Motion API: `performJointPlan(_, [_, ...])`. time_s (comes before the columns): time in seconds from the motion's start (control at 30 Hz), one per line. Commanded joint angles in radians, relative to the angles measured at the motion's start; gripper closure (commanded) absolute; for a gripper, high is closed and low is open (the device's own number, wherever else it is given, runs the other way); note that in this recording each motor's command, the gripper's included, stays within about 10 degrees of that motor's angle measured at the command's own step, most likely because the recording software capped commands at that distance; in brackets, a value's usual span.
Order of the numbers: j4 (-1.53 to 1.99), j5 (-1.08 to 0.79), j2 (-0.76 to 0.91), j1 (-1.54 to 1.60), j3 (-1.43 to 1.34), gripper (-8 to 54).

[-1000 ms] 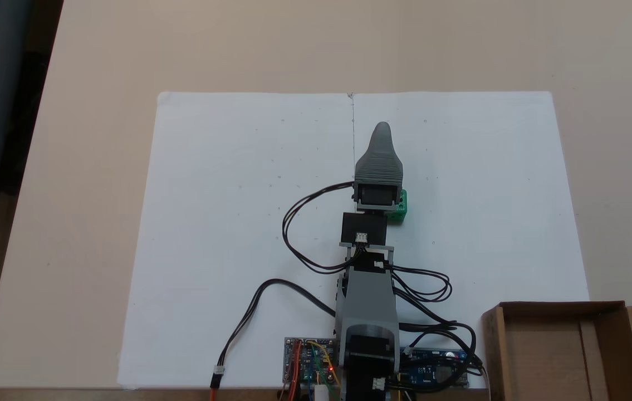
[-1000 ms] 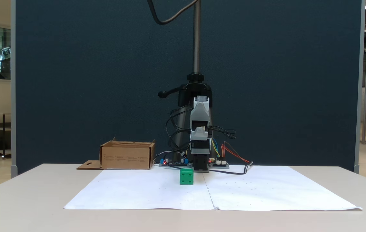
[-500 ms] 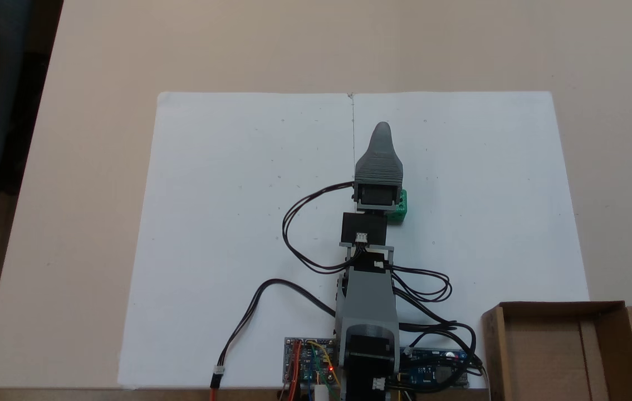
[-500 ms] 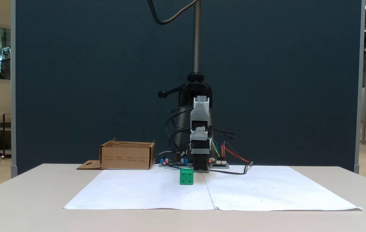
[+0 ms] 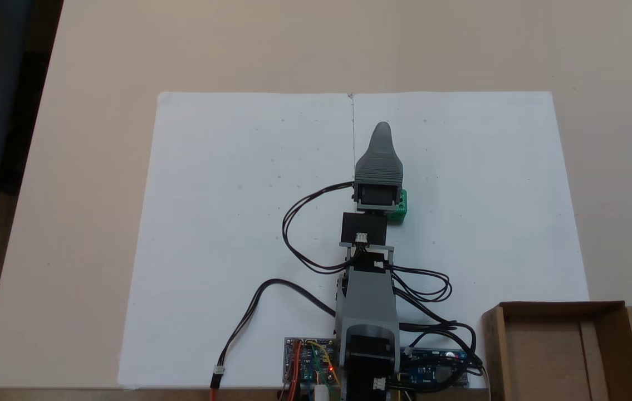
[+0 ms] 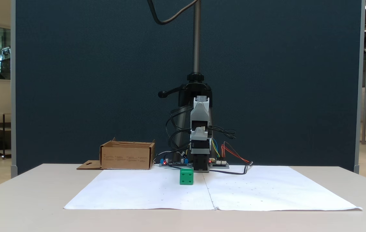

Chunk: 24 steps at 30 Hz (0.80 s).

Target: Grasp a green dice and put it in the bin.

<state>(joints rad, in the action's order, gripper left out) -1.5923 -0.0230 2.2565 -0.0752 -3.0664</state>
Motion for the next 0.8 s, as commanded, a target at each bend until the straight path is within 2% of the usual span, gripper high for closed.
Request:
performJointPlan(0.0, [-0.089, 0.021, 0.112, -0.009, -0.061, 1.6])
performJointPlan(0.43, [0.003, 0.009, 0.109, 0.028, -0.035, 1.6])
performJointPlan(0.77, [0.555, -0.005, 0.112, 0.029, 0.222, 1.7])
